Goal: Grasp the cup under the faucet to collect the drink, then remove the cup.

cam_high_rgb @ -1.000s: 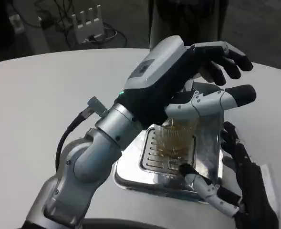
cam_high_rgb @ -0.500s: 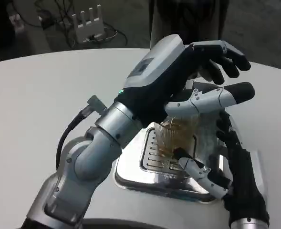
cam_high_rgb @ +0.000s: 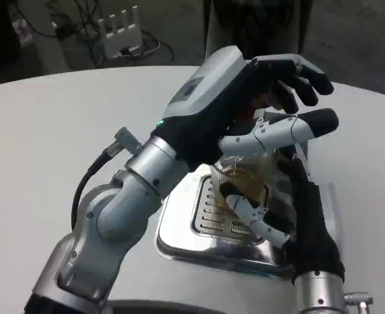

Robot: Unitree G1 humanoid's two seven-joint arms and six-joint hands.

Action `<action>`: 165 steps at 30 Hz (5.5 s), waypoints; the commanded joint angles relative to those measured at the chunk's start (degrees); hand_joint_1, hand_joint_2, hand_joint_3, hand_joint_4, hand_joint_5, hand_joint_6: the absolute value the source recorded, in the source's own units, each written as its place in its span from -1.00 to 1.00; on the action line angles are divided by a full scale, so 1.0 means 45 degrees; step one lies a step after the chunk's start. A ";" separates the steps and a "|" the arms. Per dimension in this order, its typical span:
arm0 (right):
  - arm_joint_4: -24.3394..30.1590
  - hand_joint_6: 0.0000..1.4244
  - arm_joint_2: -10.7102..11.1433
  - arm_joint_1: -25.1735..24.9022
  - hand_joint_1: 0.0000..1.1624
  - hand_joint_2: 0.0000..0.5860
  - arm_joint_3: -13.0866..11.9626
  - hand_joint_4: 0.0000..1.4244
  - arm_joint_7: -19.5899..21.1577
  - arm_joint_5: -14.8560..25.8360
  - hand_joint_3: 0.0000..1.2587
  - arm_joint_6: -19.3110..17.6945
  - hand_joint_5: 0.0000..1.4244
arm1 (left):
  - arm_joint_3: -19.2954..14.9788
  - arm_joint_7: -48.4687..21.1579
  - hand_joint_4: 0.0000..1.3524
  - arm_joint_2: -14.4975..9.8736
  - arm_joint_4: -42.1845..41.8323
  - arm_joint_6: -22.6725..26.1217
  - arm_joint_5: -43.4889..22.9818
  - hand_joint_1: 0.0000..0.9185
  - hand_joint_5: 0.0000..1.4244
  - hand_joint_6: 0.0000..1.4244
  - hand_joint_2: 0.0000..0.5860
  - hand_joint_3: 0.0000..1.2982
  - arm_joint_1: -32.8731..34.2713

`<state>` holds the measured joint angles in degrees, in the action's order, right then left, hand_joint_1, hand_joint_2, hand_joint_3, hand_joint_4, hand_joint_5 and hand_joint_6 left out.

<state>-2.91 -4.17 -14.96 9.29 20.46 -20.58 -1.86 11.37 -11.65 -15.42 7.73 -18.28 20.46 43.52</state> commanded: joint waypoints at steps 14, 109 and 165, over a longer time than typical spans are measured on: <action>-0.1578 -0.75 -0.0816 -0.0986 0.28 -0.33 0.0327 -0.91 0.0857 0.0219 -0.91 0.0026 -0.86 | -0.0079 -0.0284 -0.22 -0.0378 0.0470 -0.0110 -0.0190 -1.00 -0.17 -0.22 -0.66 -0.18 0.0106; 0.3080 0.58 -0.0390 0.2181 0.59 -0.42 0.2355 0.15 0.2385 -0.1727 -0.04 0.1197 0.42 | -0.2227 -0.2835 -1.00 -0.0051 -0.5276 0.5100 -0.7401 -1.00 -1.00 -1.00 -0.79 -1.00 -0.2430; 0.8097 0.68 0.0393 0.7100 0.59 -0.42 0.2471 0.18 0.0458 -0.2038 -0.01 0.0482 0.44 | -0.5010 -0.1143 -0.95 -0.1974 -0.7281 0.0615 -0.2620 -1.00 -0.88 -0.97 -0.72 -0.85 -1.1122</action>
<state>30.14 -1.49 15.40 19.43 22.69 -29.73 3.42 -10.70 -17.70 -23.78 -25.99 -13.43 7.61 -4.77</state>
